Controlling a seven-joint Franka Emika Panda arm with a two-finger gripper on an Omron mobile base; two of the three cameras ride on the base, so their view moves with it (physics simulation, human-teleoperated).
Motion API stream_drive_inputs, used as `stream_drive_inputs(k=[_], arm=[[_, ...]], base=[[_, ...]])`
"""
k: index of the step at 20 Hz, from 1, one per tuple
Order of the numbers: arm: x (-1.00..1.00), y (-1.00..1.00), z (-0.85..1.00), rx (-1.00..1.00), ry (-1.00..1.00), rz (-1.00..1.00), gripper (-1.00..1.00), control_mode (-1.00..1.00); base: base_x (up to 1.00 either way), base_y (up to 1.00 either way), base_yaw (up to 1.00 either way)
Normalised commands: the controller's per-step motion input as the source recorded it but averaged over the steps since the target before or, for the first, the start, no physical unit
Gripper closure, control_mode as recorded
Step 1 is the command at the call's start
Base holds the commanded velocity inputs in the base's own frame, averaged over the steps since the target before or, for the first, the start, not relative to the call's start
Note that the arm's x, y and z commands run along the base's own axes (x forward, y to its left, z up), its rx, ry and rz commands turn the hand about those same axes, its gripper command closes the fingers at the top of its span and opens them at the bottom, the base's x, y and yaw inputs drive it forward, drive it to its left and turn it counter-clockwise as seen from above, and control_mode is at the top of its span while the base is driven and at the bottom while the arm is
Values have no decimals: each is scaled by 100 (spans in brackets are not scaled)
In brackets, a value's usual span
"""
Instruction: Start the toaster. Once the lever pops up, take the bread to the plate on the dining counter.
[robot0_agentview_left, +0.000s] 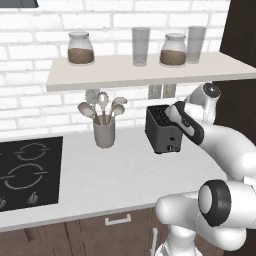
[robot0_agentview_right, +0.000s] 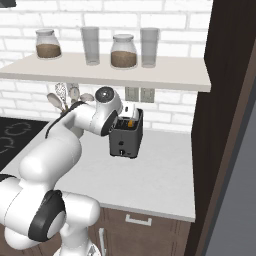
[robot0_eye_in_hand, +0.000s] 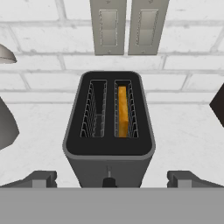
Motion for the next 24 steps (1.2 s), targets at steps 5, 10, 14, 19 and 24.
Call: stream_drive_inputs(k=[5, 10, 14, 19, 24], arm=[[0, 0, 0, 0, 0, 0, -100, -100], [0, 0, 0, 0, 0, 0, -100, -100], [0, 0, 0, 0, 0, 0, -100, -100], [0, 0, 0, 0, 0, 0, -100, -100], [0, 0, 0, 0, 0, 0, -100, -100]], base=[[0, 0, 0], [0, 0, 0], [0, 0, 0], [0, 0, 0], [0, 0, 0]])
